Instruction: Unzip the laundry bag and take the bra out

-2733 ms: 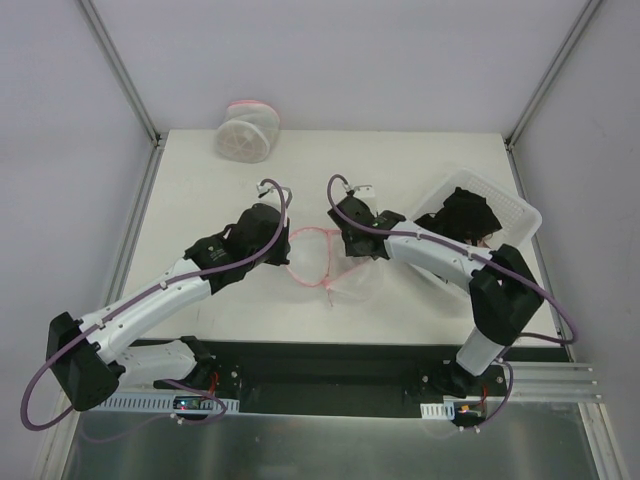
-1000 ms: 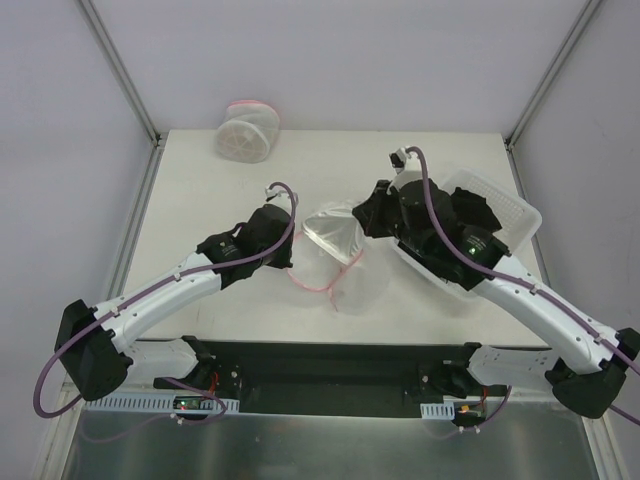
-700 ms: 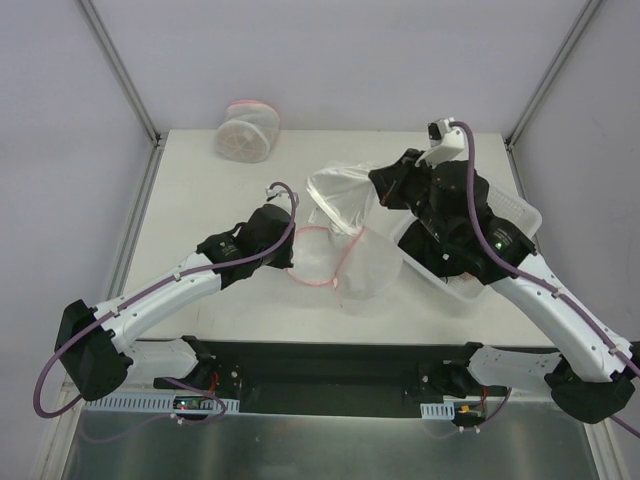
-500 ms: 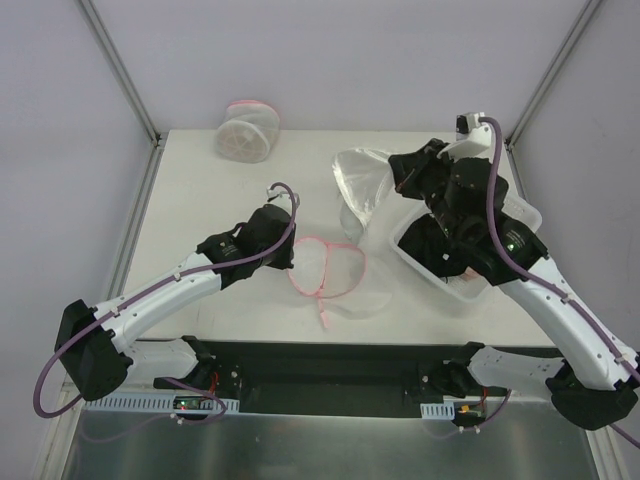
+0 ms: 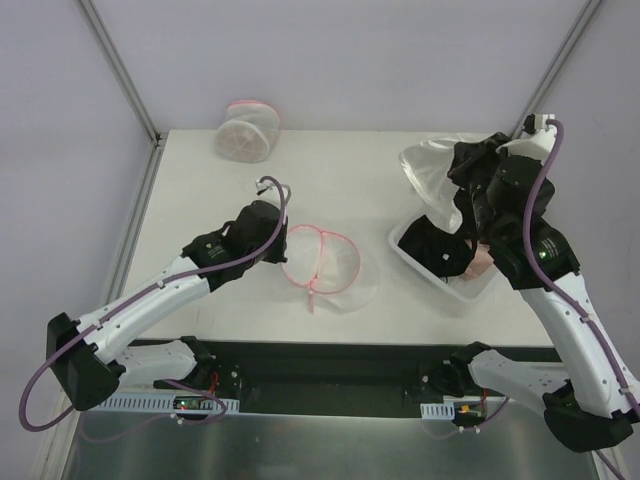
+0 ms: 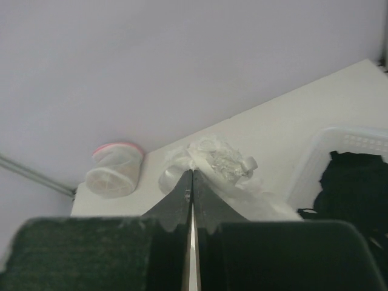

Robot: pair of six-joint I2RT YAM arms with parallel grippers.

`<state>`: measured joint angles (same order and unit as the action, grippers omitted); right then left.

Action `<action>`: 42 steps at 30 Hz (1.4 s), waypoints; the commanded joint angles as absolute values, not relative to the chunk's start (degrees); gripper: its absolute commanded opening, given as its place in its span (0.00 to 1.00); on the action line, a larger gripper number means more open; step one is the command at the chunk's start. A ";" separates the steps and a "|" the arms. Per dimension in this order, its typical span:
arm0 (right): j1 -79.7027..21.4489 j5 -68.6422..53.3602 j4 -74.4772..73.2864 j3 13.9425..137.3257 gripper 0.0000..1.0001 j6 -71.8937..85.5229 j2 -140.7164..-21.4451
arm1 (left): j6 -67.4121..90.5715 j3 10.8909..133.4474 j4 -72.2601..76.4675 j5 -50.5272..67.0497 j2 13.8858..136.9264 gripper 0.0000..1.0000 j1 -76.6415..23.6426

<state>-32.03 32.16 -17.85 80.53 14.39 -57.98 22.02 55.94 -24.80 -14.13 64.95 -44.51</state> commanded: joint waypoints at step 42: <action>-1.32 13.89 -28.91 69.34 0.80 15.03 -61.54 | 16.17 60.03 -38.67 -29.35 52.38 0.00 -21.36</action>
<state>-1.48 14.04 -27.07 65.34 16.49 -67.96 16.88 59.51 -38.44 -27.73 51.68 -22.57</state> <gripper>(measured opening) 0.795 0.017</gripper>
